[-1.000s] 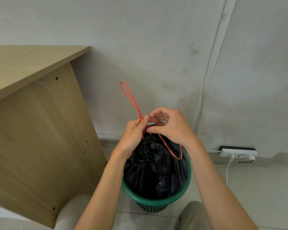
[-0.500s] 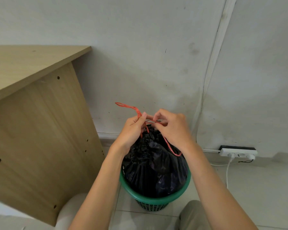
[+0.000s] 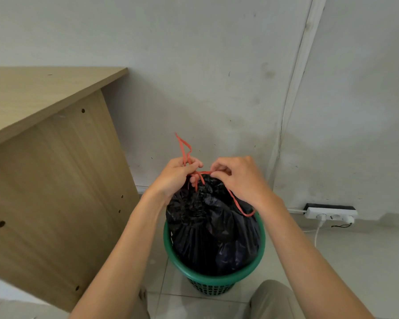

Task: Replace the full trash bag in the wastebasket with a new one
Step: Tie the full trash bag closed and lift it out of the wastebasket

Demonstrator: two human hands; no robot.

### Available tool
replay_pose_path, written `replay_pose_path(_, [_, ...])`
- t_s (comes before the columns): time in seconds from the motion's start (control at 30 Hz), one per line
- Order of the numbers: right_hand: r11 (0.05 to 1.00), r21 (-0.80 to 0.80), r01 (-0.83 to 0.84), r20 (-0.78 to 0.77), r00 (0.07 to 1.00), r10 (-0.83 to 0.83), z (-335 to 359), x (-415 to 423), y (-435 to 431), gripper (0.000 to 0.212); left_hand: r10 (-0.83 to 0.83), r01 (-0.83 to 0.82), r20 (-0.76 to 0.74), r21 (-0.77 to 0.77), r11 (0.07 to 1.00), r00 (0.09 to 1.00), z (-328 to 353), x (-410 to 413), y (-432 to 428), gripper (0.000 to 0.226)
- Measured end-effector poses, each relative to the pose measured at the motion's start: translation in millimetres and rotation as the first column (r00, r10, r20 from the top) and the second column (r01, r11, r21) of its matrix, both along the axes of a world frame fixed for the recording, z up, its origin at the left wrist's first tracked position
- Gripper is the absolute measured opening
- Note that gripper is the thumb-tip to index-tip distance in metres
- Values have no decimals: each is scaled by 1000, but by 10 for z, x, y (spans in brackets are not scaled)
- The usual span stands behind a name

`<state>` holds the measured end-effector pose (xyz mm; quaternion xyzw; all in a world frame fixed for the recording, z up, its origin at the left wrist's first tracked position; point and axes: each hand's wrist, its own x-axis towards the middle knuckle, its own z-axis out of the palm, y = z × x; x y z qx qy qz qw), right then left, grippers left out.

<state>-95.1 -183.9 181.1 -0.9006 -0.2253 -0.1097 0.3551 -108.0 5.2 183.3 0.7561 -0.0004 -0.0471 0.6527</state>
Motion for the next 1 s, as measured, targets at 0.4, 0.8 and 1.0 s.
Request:
replay_pose_path(0.4, [925,375,54,-249,967,45,-12,-407,163,7,8,-79,-176,-402,912,984,-149,5,56,10])
replay_pose_path(0.8, [963,251,95,-48,995,-86,-259,-461,255,9,-27,28,9,-176,984,1000,-132,-168,226,21])
replay_pose_path(1.0, [955,290,-60,-163,980,111,-86,-315,185,38,-170,172,72,-18,985,983,-54,-205,279,20])
